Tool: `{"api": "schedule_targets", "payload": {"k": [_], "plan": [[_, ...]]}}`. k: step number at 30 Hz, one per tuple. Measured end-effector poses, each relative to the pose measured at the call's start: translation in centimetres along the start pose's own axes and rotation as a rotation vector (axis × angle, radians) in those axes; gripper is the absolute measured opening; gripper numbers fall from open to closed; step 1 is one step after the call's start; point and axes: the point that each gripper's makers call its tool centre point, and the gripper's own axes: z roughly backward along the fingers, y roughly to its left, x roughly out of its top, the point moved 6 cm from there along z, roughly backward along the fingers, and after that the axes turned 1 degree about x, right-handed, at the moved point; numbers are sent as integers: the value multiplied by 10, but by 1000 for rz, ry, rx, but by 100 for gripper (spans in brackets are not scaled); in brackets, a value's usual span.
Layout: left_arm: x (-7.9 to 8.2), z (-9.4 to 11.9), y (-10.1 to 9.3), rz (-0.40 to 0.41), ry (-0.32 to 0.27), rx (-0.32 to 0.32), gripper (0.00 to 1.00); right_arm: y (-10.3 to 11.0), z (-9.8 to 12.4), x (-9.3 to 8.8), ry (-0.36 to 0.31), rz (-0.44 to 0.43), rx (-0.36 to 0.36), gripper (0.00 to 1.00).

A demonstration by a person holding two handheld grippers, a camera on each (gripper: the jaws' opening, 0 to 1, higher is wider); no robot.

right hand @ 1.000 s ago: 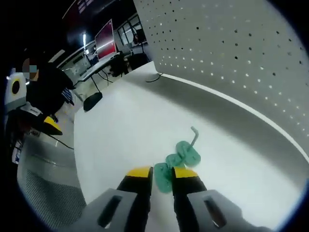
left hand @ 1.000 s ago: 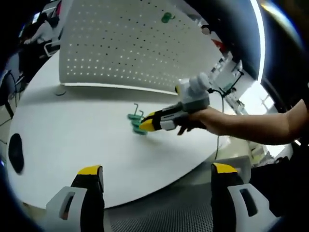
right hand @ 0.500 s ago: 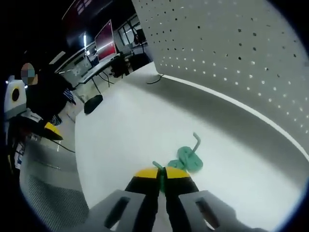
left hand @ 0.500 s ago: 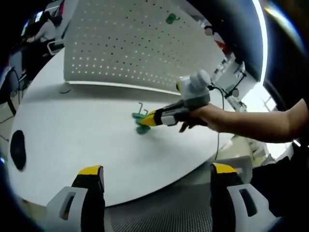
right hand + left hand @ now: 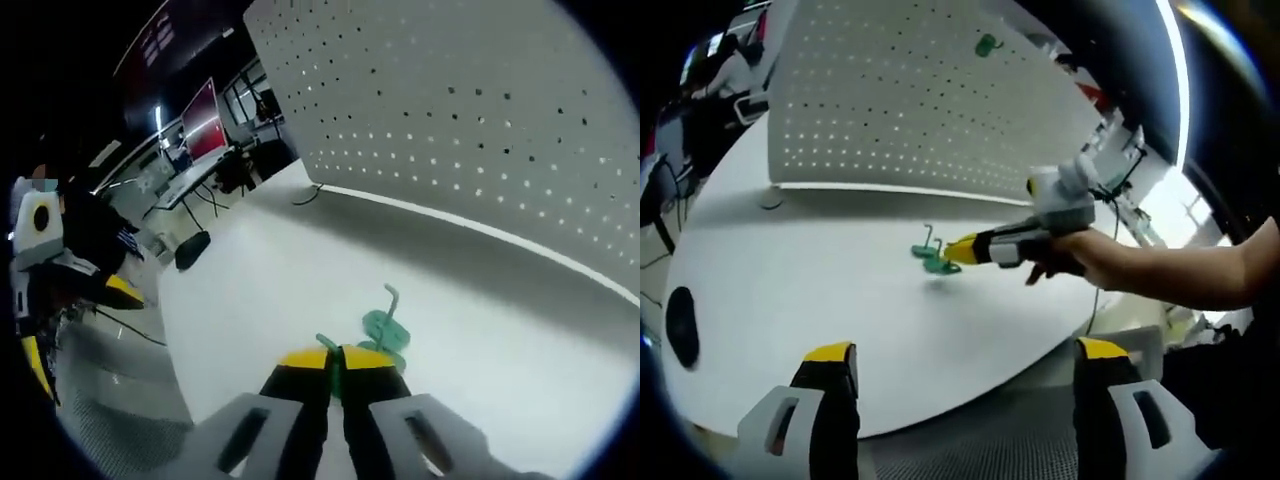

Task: Insert the hook assembly into the mounting plate slot until the hook locks in place.

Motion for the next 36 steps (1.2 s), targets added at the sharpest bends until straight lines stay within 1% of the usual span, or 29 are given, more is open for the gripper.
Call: {"api": "schedule_targets", "payload": {"k": [3,6,9,10,11,12,13,14,15,18,20,22,24,26,29,30,31,33,36], "plan": [[4,-1,2,-1,-8,-1,90,2,12,11,-60,-34,-11,0],[9,-6,4,-24,-6,5,90,2,22,20,-124,-70,-42,0],[15,-11,4,-33,-8,2,89,6,36,34,-215,-126,-61,0],[18,-12,3,-34,-10,-3,89,8,39,37,-238,-148,-56,0],[20,-14,2,-34,-12,-7,89,12,43,40,-262,-196,-27,0],[24,-17,-1,-35,-16,-9,89,15,45,40,-254,-238,5,0],[27,-19,-2,-34,-18,-3,89,16,51,46,-300,-280,5,0],[31,-22,0,-45,-25,21,89,17,55,48,-318,-277,2,0],[34,-24,-1,-57,-26,29,89,18,61,49,-321,-278,-3,0],[44,-31,-4,-54,-36,27,87,25,74,56,-379,-329,9,0],[52,-36,-7,-31,-62,12,86,29,82,58,-399,-334,10,0],[58,-40,-11,-30,-70,7,83,34,88,60,-431,-362,16,0],[63,-45,-14,-30,-76,6,81,40,94,62,-469,-412,24,0],[68,-48,-20,-20,-97,0,79,44,99,62,-488,-427,24,0],[75,-53,-23,0,-128,-7,72,54,103,62,-523,-462,31,0],[76,-53,-26,7,-138,-5,68,56,104,62,-532,-475,32,0],[77,-52,-27,14,-139,2,65,58,105,63,-548,-493,30,0],[80,-52,-30,7,-160,21,58,64,105,62,-563,-508,38,0],[85,-50,-36,26,-200,4,49,70,105,64,-583,-518,40,0]]}}
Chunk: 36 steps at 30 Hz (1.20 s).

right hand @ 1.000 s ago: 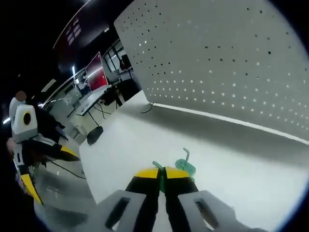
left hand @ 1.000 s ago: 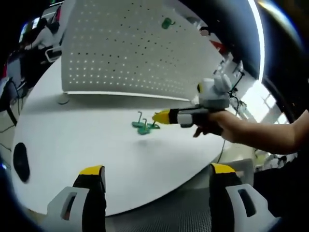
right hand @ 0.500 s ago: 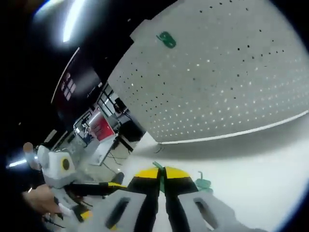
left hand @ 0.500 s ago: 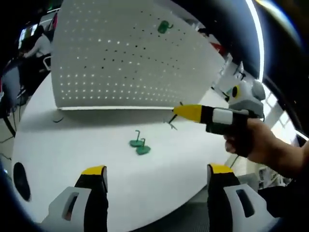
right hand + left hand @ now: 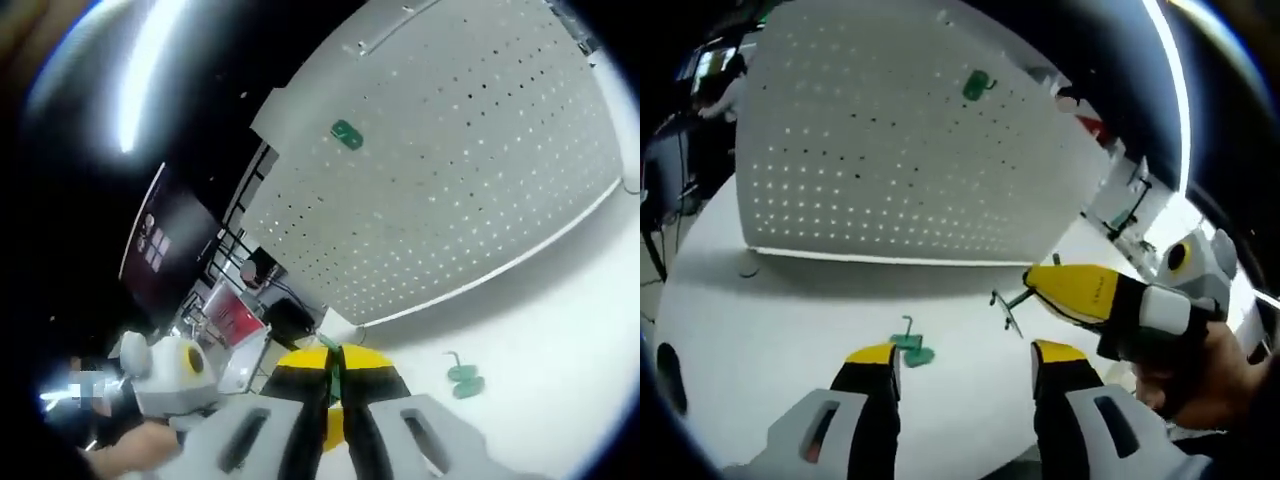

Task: Insert the hook assembly into the mounting plate slot until the hook locks in place.

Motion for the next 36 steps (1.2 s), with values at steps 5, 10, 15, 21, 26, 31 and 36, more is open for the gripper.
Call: {"api": "schedule_targets", "payload": {"k": [5,10,15,21,26,31,36], "plan": [[3,0,-2,30,-30,1,42,4,-2,-1,-23,-13,0,0],[4,3,-1,102,-66,-35,30,11,-1,-1,-47,-16,1,0],[6,2,-2,182,-80,-95,18,16,-1,-2,-53,-26,5,0],[5,2,-9,165,-52,-102,6,18,-1,-8,-45,-2,0,0],[5,2,-5,196,-44,-105,4,18,-2,-9,-42,27,-2,0],[8,4,-7,152,-39,-97,2,21,-1,-10,-40,38,-2,0],[13,9,-4,150,-63,-85,1,29,0,-11,-25,93,7,0]]}}
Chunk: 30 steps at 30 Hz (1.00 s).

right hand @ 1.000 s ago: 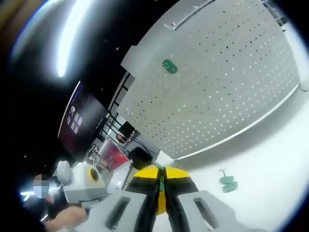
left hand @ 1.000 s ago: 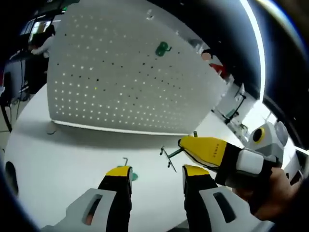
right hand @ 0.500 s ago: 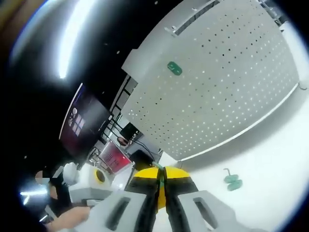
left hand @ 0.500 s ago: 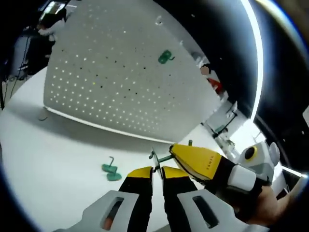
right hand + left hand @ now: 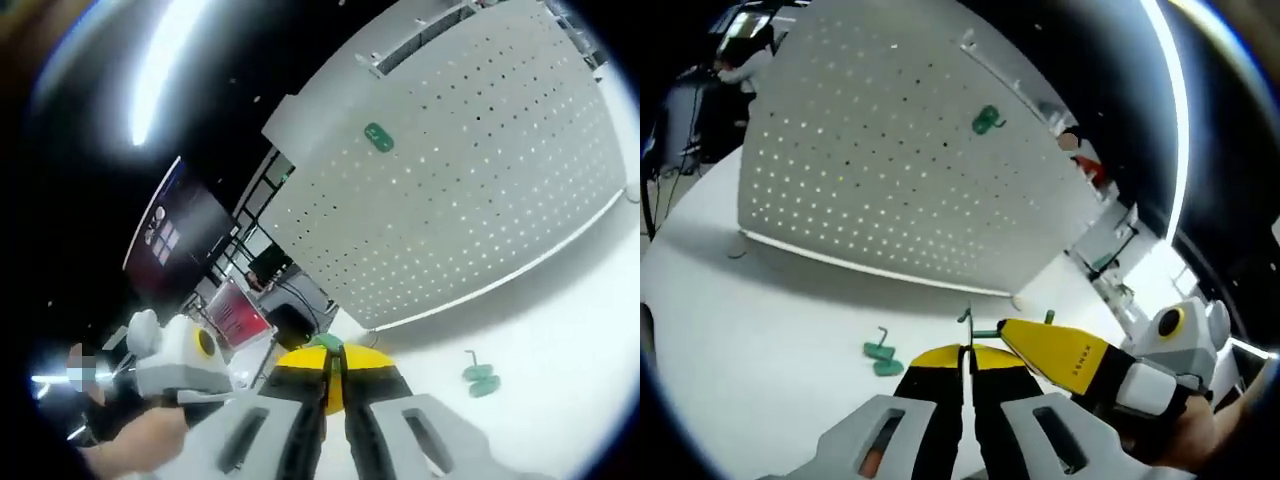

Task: Insert the hook assembly into the mounting plate slot until the hook locks in place.

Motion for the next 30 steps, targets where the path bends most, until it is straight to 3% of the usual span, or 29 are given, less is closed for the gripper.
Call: {"api": "schedule_targets", "payload": {"k": [7,12,21,30], "plan": [[-1,2,-2,-13,38,-30,1,2,-1,2,41,89,19,1],[-8,4,-2,-22,67,-41,1,1,0,4,139,172,75,6],[-14,14,5,-112,103,-3,1,5,15,23,229,461,139,9],[-5,18,4,-223,97,22,1,0,18,28,256,435,167,9]]}}
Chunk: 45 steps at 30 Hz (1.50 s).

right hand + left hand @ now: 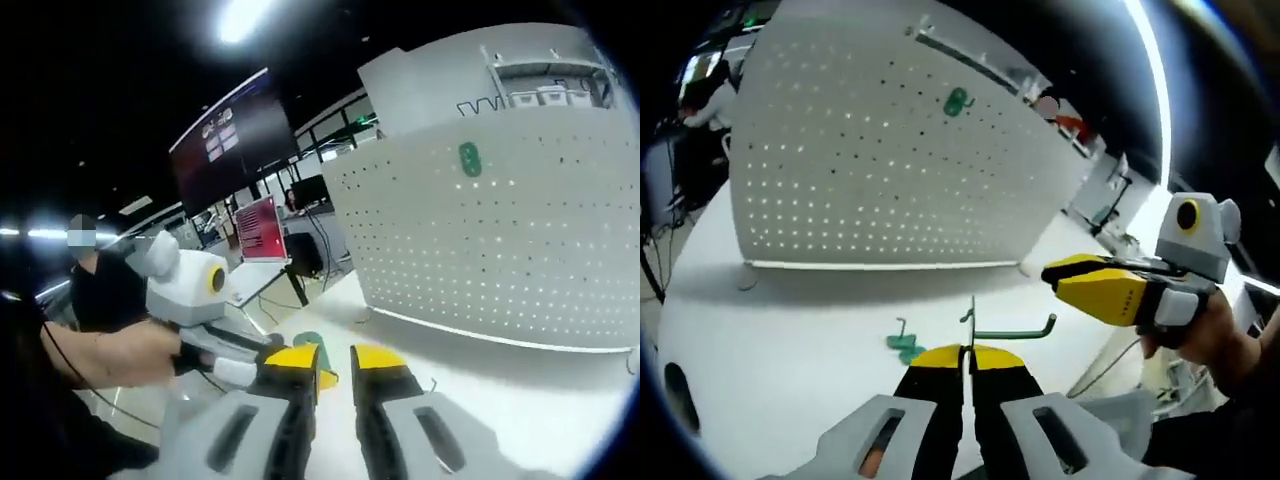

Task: Insert the hook assembly into the mounting plate slot until the hook locks in place.

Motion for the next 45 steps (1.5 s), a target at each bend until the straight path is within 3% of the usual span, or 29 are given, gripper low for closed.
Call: {"api": "schedule_targets", "payload": {"k": [4,11,16,24,30,32,33,39,42,45], "plan": [[1,-1,-3,-15,1,-5,1,5,-5,-4,-2,-70,45,9],[4,-5,-8,-34,-3,-5,1,16,-12,-12,16,-69,78,9],[6,-5,-14,-98,0,-8,1,13,-15,-14,6,-103,72,9],[5,-3,-15,-114,-3,-3,1,10,-18,-16,-10,-191,74,5],[2,0,-12,-134,6,17,1,13,-21,-19,-11,-199,63,3],[1,1,-11,-152,12,27,1,13,-22,-22,-6,-167,51,1],[0,1,-10,-174,21,38,1,11,-23,-22,-6,-97,40,0],[2,5,-8,-185,5,36,1,16,-24,-20,-16,-162,43,0],[4,6,-7,-223,-20,30,2,14,-24,-18,-22,-192,49,0],[8,7,-8,-351,-52,38,3,15,-24,-15,-30,-203,52,0]]}}
